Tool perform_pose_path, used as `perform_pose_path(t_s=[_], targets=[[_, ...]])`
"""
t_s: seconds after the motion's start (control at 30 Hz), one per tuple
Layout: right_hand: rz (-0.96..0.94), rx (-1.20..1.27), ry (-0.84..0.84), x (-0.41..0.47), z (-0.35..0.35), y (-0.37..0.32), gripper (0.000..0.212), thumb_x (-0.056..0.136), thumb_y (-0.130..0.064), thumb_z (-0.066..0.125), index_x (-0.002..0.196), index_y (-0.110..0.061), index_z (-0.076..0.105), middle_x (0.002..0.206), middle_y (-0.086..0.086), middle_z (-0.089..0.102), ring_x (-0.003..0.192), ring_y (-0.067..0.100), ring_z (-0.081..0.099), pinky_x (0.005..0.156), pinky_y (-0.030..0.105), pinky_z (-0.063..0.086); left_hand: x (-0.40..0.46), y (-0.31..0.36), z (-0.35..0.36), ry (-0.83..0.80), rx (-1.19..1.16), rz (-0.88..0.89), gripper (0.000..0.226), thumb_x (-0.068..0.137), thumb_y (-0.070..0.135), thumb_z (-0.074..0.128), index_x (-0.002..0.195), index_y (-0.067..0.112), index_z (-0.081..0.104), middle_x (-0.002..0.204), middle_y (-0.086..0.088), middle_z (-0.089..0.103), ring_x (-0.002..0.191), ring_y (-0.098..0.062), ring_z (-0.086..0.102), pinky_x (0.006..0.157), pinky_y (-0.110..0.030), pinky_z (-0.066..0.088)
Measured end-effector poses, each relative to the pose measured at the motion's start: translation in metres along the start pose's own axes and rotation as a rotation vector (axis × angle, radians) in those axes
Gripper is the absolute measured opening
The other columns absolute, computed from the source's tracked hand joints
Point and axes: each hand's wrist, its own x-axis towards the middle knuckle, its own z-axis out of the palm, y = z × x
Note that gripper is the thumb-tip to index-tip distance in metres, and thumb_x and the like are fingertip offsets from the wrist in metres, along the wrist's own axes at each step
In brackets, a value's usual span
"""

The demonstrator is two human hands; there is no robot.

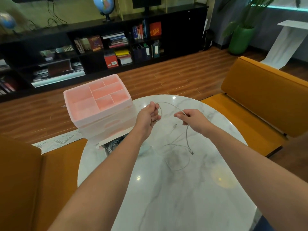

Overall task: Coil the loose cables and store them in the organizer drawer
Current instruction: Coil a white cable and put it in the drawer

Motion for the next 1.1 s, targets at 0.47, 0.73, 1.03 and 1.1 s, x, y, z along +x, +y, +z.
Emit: perform_pose_path(t_s=[0.47, 0.73, 1.03, 1.1], targets=[[0.283, -0.267, -0.048, -0.012, 0.005, 0.095, 0.02, 0.1, -0.017, 0.049, 0.099, -0.015, 0.069, 0.105, 0.003, 0.064, 0.088, 0.019, 0.059, 0.065, 0.021, 0.045, 0.015, 0.007, -0.007, 0.338, 0.067, 0.082, 0.037, 0.106, 0.035, 0.027, 0.104, 0.024, 0.062, 0.062, 0.006, 0.038, 0.064, -0.009, 0.046, 0.099, -0.034, 0.045], [0.096, 0.011, 0.175, -0.001, 0.004, 0.058, 0.017, 0.101, -0.022, 0.047, 0.097, -0.019, 0.064, 0.099, 0.005, 0.065, 0.082, 0.018, 0.062, 0.072, 0.025, 0.051, 0.004, -0.013, 0.002, 0.233, 0.526, 0.005, 0.036, 0.105, 0.039, 0.023, 0.098, 0.016, 0.05, 0.083, 0.0, 0.044, 0.082, -0.015, 0.049, 0.066, -0.023, 0.04], [-0.195, -0.32, 0.31, 0.004, -0.005, 0.019, 0.022, 0.1, -0.027, 0.052, 0.11, -0.016, 0.068, 0.104, -0.003, 0.06, 0.09, 0.009, 0.053, 0.075, 0.018, 0.039, 0.004, -0.021, 0.002, 0.213, 0.54, -0.059, 0.039, 0.105, 0.039, 0.022, 0.101, 0.017, 0.054, 0.081, 0.002, 0.043, 0.076, -0.013, 0.048, 0.067, -0.023, 0.041], [-0.187, -0.314, 0.386, 0.004, -0.006, 0.019, 0.024, 0.101, -0.027, 0.05, 0.114, -0.016, 0.066, 0.107, -0.004, 0.059, 0.09, 0.008, 0.052, 0.077, 0.021, 0.041, 0.005, -0.022, 0.0, 0.24, 0.485, -0.069, 0.04, 0.105, 0.039, 0.022, 0.092, 0.018, 0.053, 0.076, 0.0, 0.042, 0.072, -0.014, 0.047, 0.072, -0.026, 0.043]])
